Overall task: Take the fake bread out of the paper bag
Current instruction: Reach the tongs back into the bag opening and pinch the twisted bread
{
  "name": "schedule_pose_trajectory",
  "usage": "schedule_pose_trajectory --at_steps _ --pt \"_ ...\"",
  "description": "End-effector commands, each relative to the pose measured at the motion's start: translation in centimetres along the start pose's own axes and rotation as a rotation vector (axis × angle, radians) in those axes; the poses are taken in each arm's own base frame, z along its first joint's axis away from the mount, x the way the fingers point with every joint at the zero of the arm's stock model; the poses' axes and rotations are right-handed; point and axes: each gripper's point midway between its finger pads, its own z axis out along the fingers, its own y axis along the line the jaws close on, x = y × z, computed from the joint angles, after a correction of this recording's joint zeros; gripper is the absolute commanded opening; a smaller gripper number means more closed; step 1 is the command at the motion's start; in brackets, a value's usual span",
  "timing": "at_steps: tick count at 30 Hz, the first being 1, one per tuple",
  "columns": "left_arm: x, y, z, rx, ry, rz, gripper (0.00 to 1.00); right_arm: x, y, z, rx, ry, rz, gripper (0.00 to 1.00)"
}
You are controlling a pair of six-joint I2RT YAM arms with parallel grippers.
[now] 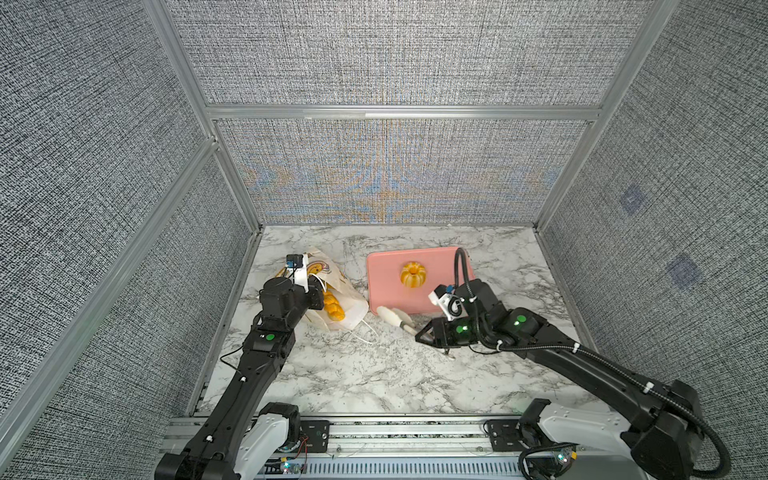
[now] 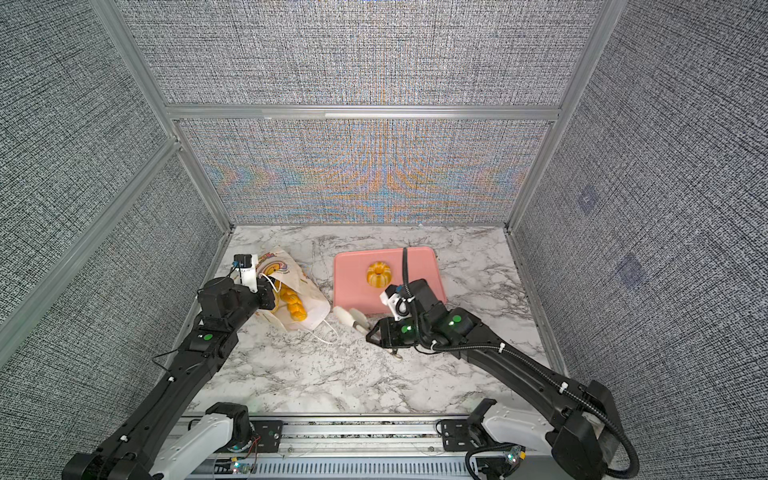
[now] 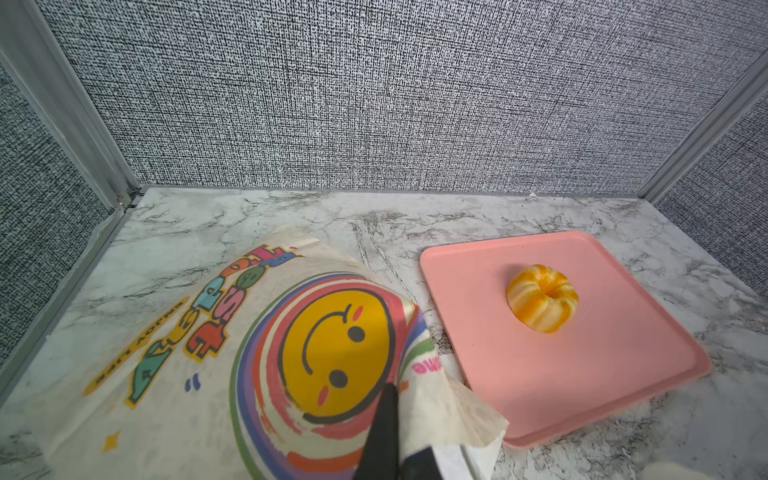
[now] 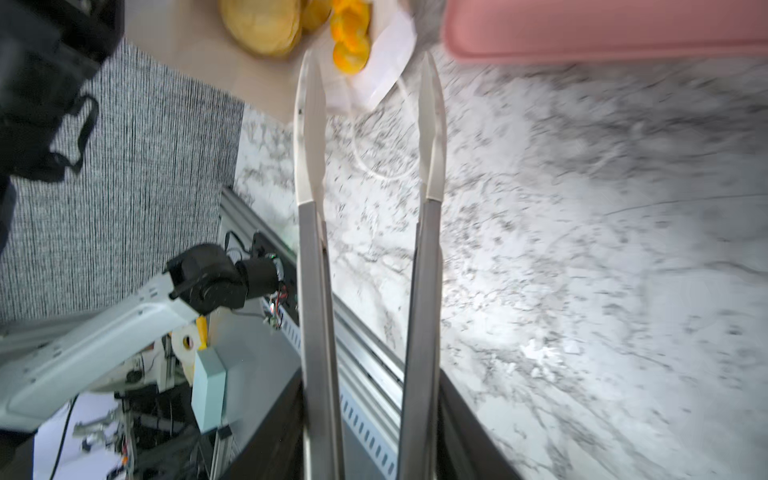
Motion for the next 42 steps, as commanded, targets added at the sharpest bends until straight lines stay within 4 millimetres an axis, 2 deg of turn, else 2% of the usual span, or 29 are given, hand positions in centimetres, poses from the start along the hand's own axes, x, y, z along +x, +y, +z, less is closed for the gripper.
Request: schedule_pose_trajectory --at_steps 1,4,8,14,18,24,29,42 --pt "0.5 -0.6 -0.1 0.038 0.02 -0.013 0.0 -1.1 3.5 1.3 -0.079 -0.035 -0.023 0.45" --pt "0.7 -0.9 -0.3 0.051 0.02 -0.016 0.0 -1.3 4.8 3.3 -0.088 -0.001 -0.055 0.45" --pt "0.9 -1.0 -0.4 0.057 0.018 -0.02 0.0 -2.7 5.7 5.4 -0.088 0.023 -0.088 0.44" --pt "0.9 -1.1 -0.5 0.065 0.016 -0.021 0.0 -5.1 5.3 8.7 -0.05 0.05 -0.094 0.42" --pt "0.9 -1.2 -0.5 0.071 0.015 -0.023 0.0 -5.9 4.0 10.3 0.023 0.071 -0.113 0.42" --pt "1.0 -1.2 -0.5 0.072 0.017 -0.025 0.0 -6.4 2.2 11.6 0.127 0.113 -0.145 0.41" --pt "1.0 -1.3 -0.4 0.075 0.02 -0.033 0.0 -7.3 1.5 11.8 0.188 0.114 -0.167 0.41" --pt "1.1 -1.2 -0.3 0.072 0.027 -0.03 0.0 -7.6 1.5 14.3 0.212 0.143 -0.205 0.44"
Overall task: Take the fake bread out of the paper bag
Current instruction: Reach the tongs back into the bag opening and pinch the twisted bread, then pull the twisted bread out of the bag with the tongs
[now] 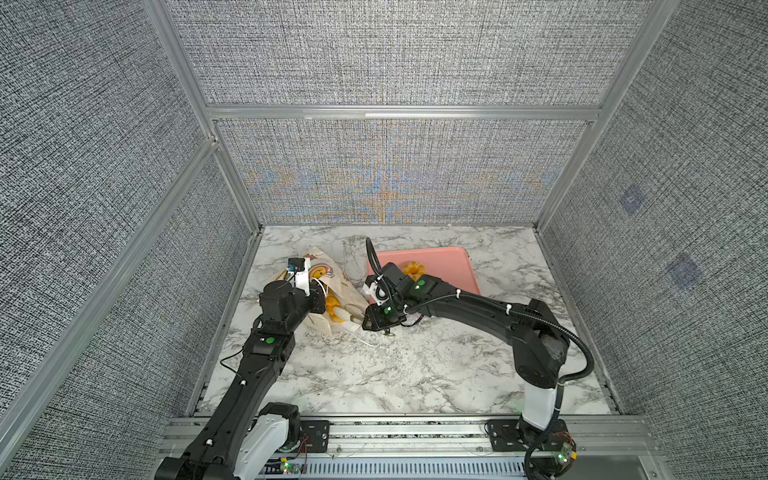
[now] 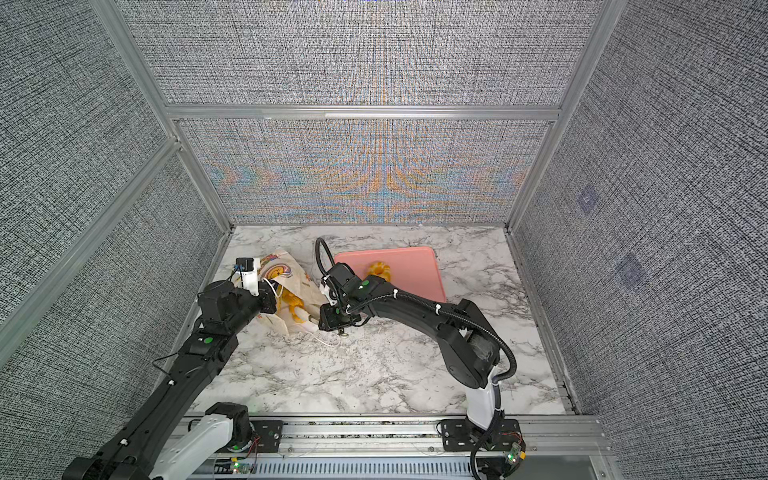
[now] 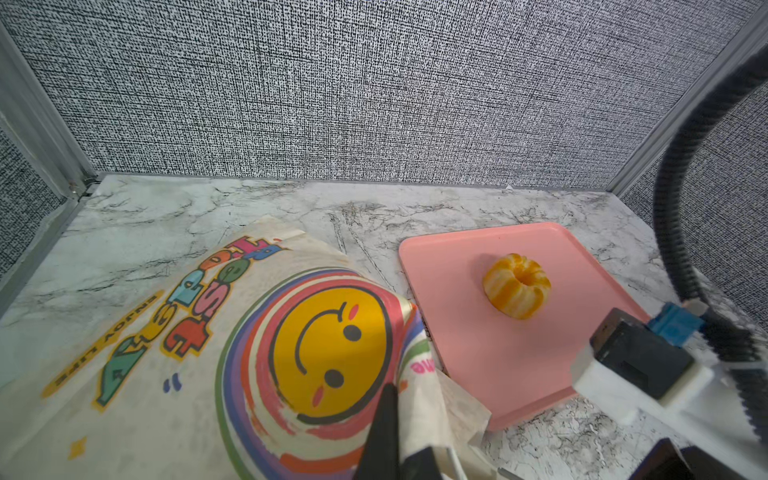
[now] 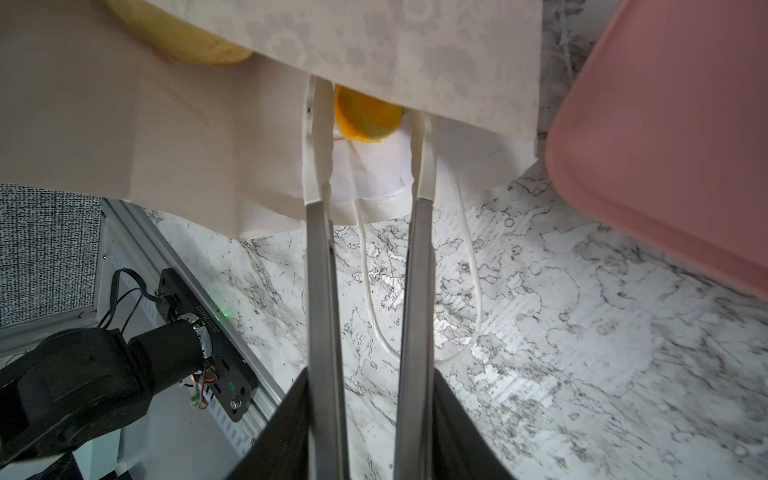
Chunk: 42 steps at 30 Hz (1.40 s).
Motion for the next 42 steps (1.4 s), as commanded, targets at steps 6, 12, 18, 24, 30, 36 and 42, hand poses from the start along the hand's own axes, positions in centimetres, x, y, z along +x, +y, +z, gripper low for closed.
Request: schedule_pose_trajectory --at_steps 6,12,18,24,30,36,42 --pt "0.1 -0.2 0.0 0.011 0.01 -0.003 0.0 -0.6 0.1 0.9 0.036 0.004 -0.023 0.46" --pt "0.2 -0.2 0.0 0.011 0.012 -0.005 0.0 -0.7 -0.2 1.8 0.07 0.023 -0.026 0.44" --pt "0.1 -0.2 0.0 0.007 0.01 -0.003 0.0 0.0 -0.3 1.7 0.112 0.052 -0.048 0.28" --pt "0.0 -0.1 0.0 0.002 0.005 -0.011 0.0 0.7 -0.1 -0.1 0.142 0.055 -0.071 0.04" --pt "0.0 0.1 0.0 -0.007 0.007 -0.013 0.0 1.1 1.2 -2.3 0.115 0.038 -0.086 0.0" --pt "-0.1 0.5 -0.1 -0.034 0.004 -0.02 0.0 3.7 1.6 -4.0 0.096 0.049 -0.105 0.0" --pt "-0.1 1.0 -0.1 -0.061 0.008 -0.034 0.0 7.0 1.0 -6.5 0.1 0.038 -0.084 0.0"
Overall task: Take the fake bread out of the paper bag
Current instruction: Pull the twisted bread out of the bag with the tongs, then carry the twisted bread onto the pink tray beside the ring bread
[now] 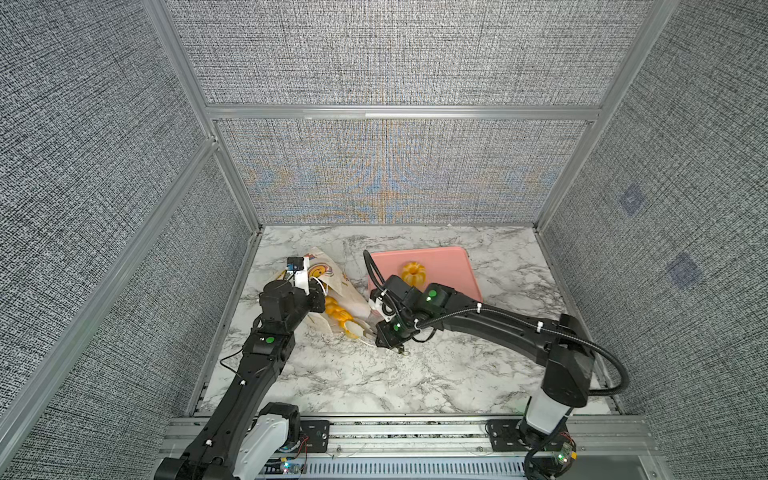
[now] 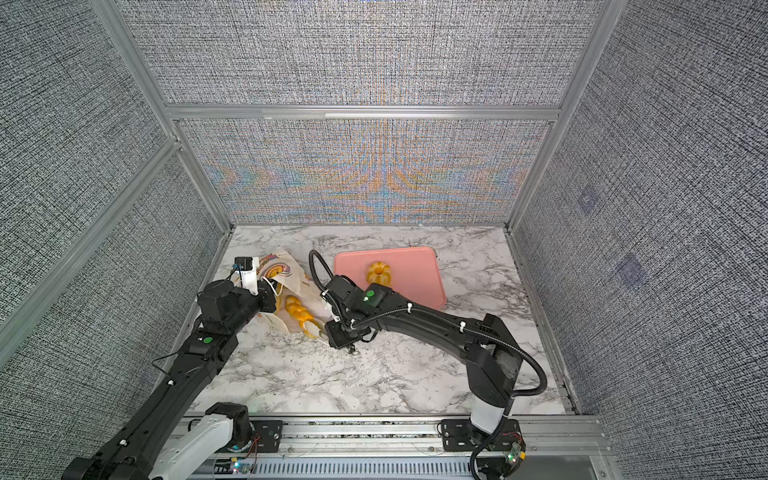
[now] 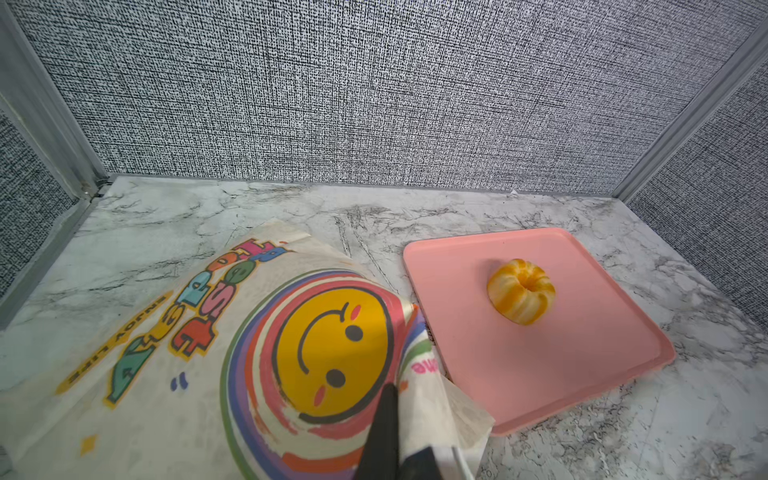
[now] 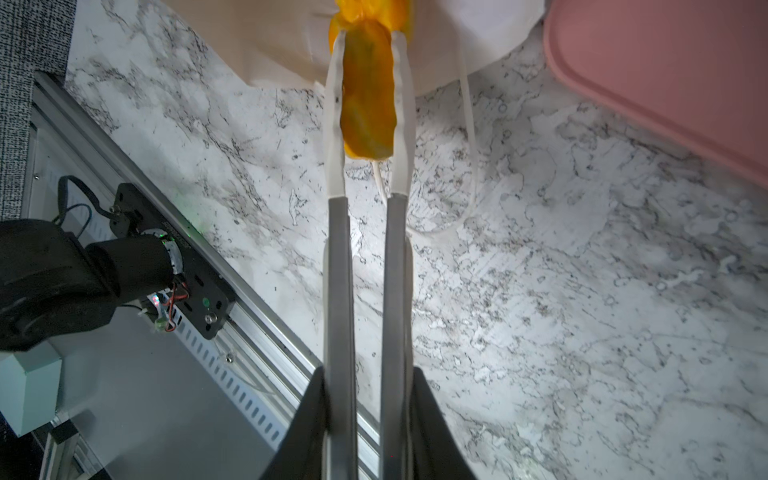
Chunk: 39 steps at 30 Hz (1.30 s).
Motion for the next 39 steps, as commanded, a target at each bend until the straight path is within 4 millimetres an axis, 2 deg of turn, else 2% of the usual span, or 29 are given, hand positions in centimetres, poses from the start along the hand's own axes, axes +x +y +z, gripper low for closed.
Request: schedule_pose_trajectory --at_steps 1,6,11,15,19,22,26,29,32,33,35,39 --pt "0.4 0.6 0.0 -0.033 0.02 -0.027 0.0 1.1 -0.1 -1.6 -0.009 -0.035 0.02 0.0" --pt "0.3 1.0 0.1 -0.057 0.017 -0.045 0.0 3.4 -0.8 -4.7 -0.03 -0.1 0.064 0.0" --pt "0.3 1.5 0.0 -0.086 0.016 -0.049 0.0 5.9 -1.4 -7.0 -0.07 -0.136 0.105 0.0" --pt "0.0 2.2 -0.1 -0.124 0.0 -0.051 0.0 8.6 -1.4 -8.2 -0.143 -0.144 0.152 0.0" --pt "-0.7 3.2 0.0 -0.186 -0.01 -0.035 0.0 12.6 -2.8 -7.8 -0.15 -0.096 0.209 0.0" --pt "-1.0 3.3 0.1 -0.196 -0.005 -0.024 0.0 13.8 -3.6 -9.2 -0.154 -0.134 0.252 0.0" --pt "-0.7 3.3 0.1 -0.19 -0.006 -0.025 0.0 13.0 -4.5 -12.2 -0.157 -0.292 0.301 0.0" --pt "-0.5 3.2 0.0 -0.189 -0.007 -0.033 0.0 11.1 -5.4 -14.3 -0.123 -0.425 0.328 0.0" --pt "-0.5 3.1 -0.3 -0.18 -0.013 -0.035 0.0 9.4 -7.3 -14.9 -0.035 -0.478 0.363 0.0" --pt "-0.4 3.0 -0.4 -0.177 -0.013 -0.036 0.0 8.2 -7.6 -16.4 -0.026 -0.523 0.377 0.0" --pt "-0.3 2.9 -0.5 -0.171 -0.016 -0.039 0.0 7.0 -9.1 -17.3 0.027 -0.553 0.399 0.0" --pt "-0.4 2.7 -0.7 -0.162 -0.024 -0.043 0.0 5.3 -13.8 -18.9 0.182 -0.562 0.431 0.0"
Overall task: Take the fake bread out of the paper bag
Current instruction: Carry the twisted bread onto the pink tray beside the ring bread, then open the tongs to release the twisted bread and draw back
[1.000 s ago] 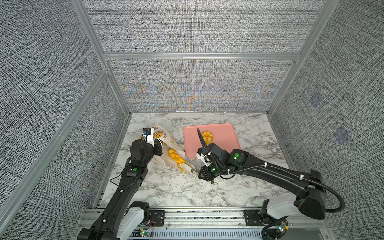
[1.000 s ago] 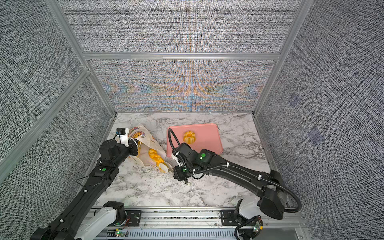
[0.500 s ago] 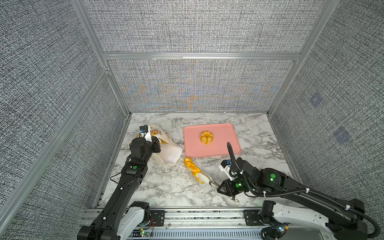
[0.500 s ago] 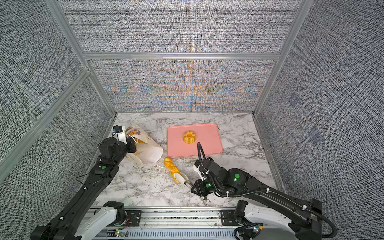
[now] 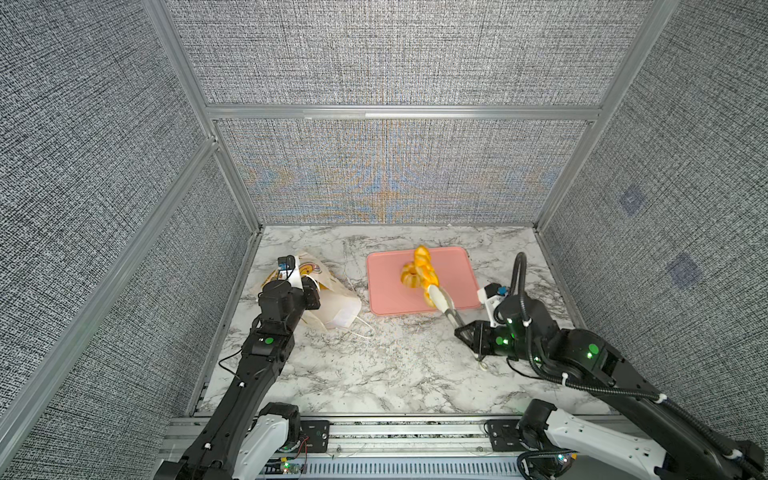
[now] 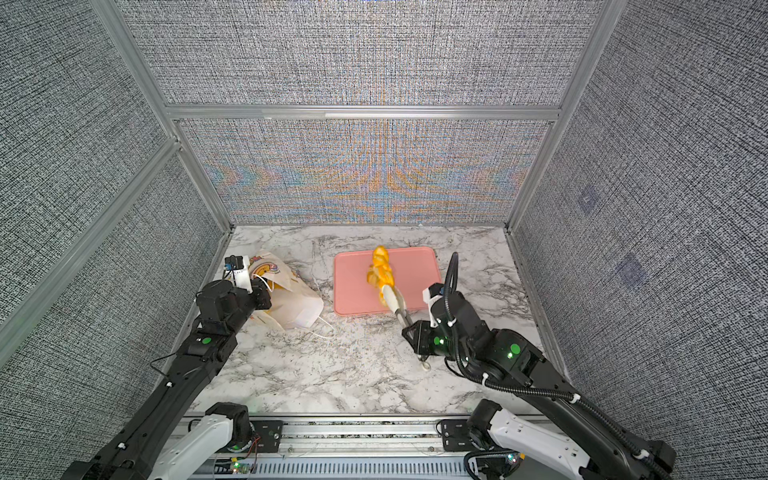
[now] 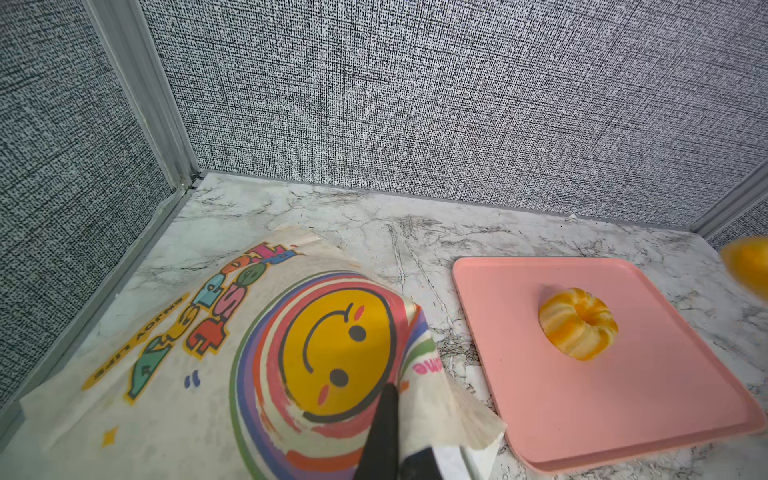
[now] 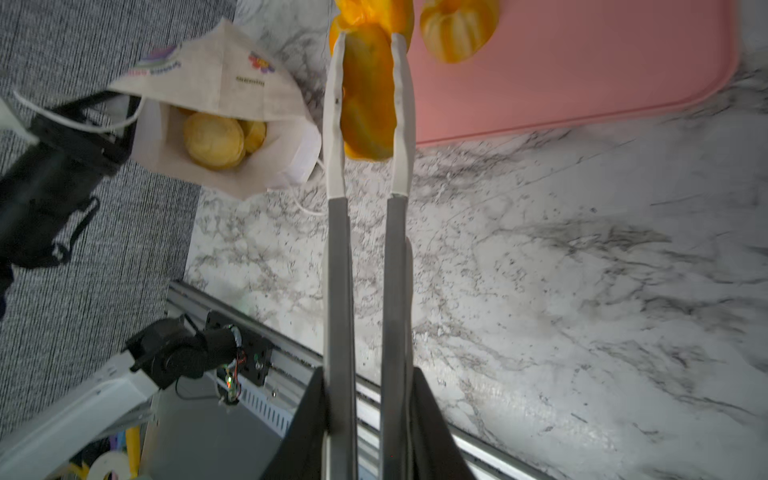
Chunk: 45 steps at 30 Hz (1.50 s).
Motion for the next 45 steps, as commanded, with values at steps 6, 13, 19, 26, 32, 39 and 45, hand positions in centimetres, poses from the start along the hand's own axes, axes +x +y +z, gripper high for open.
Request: schedule_pose_trajectory --at_steps 6,13,19,26,32,39,45 --pt "-0.1 -0.6 -0.3 0.038 0.0 -0.01 0.0 -5.3 -6.9 2.3 0.261 -0.003 -0.099 0.0" --pt "-0.2 -0.9 -0.5 0.053 -0.009 -0.013 0.0 -6.9 -11.2 6.1 0.36 0.08 -0.167 0.0" --pt "0.0 -1.2 -0.3 0.069 0.008 -0.016 0.0 -6.9 -14.0 8.7 0.403 0.181 -0.177 0.0" --pt "-0.1 -1.4 -0.4 0.079 0.003 -0.018 0.0 -6.8 -15.8 11.0 0.438 0.265 -0.223 0.0" --pt "-0.1 -1.5 -0.4 0.084 0.004 -0.018 0.0 -6.2 -16.6 11.6 0.461 0.314 -0.211 0.08" --pt "0.0 -1.5 -0.4 0.085 0.005 -0.016 0.0 -5.7 -16.8 10.9 0.485 0.325 -0.177 0.34" --pt "0.0 -1.5 -0.5 0.089 0.005 -0.012 0.0 -5.6 -16.6 10.0 0.498 0.337 -0.154 0.41"
